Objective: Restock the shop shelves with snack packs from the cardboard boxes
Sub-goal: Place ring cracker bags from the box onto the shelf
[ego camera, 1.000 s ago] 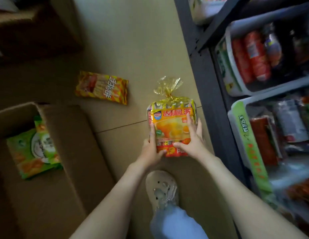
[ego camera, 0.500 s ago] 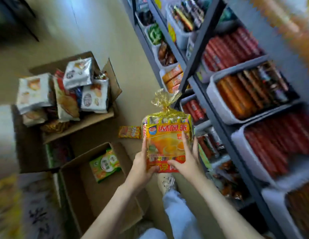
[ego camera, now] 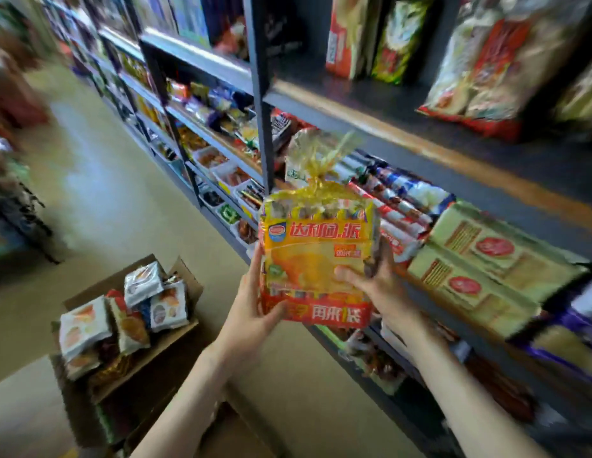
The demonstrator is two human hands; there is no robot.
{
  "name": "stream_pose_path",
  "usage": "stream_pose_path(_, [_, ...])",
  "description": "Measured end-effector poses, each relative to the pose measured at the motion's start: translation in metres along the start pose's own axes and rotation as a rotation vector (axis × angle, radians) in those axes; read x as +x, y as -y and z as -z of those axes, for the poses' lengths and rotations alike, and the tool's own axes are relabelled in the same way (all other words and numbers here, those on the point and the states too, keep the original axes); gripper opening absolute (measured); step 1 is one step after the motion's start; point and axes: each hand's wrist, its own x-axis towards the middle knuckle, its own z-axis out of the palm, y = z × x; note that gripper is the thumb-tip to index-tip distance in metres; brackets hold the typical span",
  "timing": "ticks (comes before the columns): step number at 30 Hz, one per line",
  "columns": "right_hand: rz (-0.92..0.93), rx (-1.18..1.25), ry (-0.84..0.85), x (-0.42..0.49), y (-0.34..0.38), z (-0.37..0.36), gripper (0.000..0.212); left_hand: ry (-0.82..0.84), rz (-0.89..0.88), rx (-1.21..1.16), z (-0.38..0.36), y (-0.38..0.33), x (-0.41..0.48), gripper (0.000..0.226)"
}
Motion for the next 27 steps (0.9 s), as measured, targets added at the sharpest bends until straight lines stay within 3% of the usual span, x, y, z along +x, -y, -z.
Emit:
stream_pose_path(7, [0.213,0.071,-0.167,-0.102,0.076,0.098,0.078,-0.046,-0.281,0.216,-0.104,-0.116,-0.016,0.087])
stream_pose_path(20, [0.277,0.01,-0.465,-0.332,0.128,0.352,0.099,0.27,-0.541,-0.096,-0.367,-0.237,-0.098,0.061])
stream_pose_path(27, [0.243,-0.004,-0.604,-0.419,0.143,0.432,0.086,0.388,-0.683,-0.055,-0.468,-0.254,-0.124,0.059])
